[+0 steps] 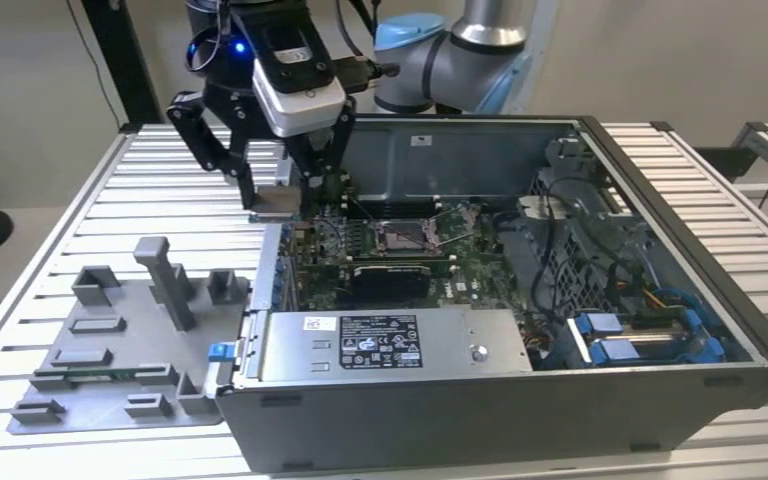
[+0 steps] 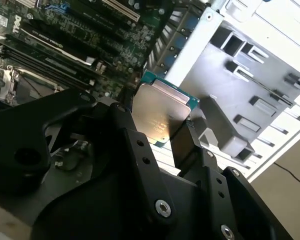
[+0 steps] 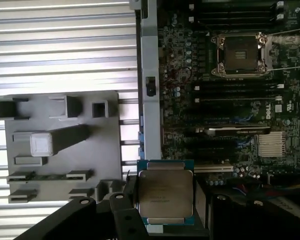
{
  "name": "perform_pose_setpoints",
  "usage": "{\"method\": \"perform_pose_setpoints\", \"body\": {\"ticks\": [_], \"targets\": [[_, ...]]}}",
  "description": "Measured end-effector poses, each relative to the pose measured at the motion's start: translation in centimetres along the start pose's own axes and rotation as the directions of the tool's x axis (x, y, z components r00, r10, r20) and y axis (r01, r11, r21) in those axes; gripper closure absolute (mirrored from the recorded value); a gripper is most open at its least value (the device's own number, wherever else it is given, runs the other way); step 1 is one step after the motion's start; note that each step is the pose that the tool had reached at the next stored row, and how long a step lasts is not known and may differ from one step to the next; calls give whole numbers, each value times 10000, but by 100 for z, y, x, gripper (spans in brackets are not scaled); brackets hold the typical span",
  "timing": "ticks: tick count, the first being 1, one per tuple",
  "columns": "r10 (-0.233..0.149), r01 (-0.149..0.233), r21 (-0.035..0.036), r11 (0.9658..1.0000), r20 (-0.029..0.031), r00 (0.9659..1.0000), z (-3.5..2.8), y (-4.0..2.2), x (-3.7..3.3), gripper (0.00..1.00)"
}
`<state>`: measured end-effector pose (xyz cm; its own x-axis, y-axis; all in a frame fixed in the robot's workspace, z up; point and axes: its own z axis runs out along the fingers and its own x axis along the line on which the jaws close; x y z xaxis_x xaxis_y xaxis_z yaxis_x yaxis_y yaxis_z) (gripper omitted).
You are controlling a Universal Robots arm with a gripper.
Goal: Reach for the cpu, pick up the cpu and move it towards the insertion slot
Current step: 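Pick up the cpu and move it towards the insertion slot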
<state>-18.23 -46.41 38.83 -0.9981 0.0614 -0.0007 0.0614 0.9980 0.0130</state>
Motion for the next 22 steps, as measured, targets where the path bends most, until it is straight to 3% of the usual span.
{"method": "perform_pose_setpoints", "body": {"ticks": [22], "targets": [[0, 0, 0, 10000, 0, 10000, 1, 26, -425, 100]]}}
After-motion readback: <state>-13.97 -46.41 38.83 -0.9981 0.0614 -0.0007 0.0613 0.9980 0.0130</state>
